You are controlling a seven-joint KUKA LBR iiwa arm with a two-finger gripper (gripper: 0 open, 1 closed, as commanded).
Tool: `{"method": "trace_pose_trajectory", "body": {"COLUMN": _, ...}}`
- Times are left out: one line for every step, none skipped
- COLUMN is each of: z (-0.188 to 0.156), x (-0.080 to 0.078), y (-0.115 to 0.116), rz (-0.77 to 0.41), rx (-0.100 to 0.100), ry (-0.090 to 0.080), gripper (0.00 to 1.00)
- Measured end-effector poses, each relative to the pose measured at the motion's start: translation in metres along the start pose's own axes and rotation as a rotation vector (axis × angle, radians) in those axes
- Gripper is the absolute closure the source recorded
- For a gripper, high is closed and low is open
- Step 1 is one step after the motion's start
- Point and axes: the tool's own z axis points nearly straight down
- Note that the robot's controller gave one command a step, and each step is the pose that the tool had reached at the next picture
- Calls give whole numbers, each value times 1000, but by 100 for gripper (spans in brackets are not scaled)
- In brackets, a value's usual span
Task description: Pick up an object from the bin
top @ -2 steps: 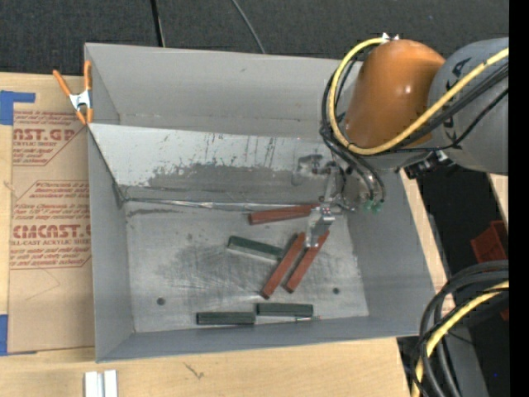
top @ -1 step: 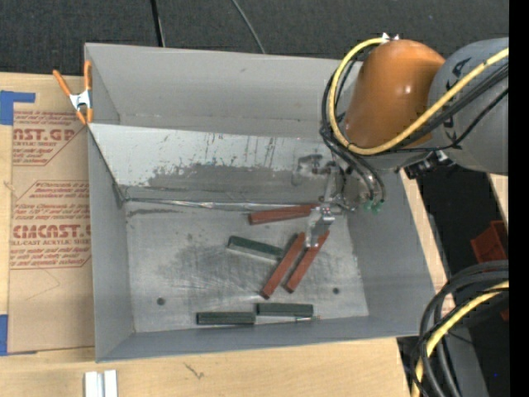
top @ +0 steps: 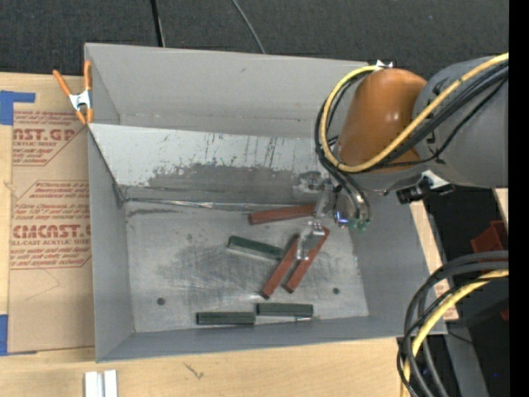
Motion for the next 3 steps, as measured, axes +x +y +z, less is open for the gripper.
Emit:
{"method": "trace_pose_trajectory", "body": {"z": 84, "x": 44, "y": 28, "rz": -78, "rx": 1, "ry": 8, "gripper": 100}}
{"method": "trace_pose_trajectory", "body": {"z": 84, "x": 44, "y": 28, "rz": -78, "rx": 1, "ry": 8, "gripper": 100}}
{"method": "trace_pose_trajectory", "body": {"z": -68, "x": 32, "y": 18, "rz": -64, "rx": 0, "ry": 3, "gripper": 100}}
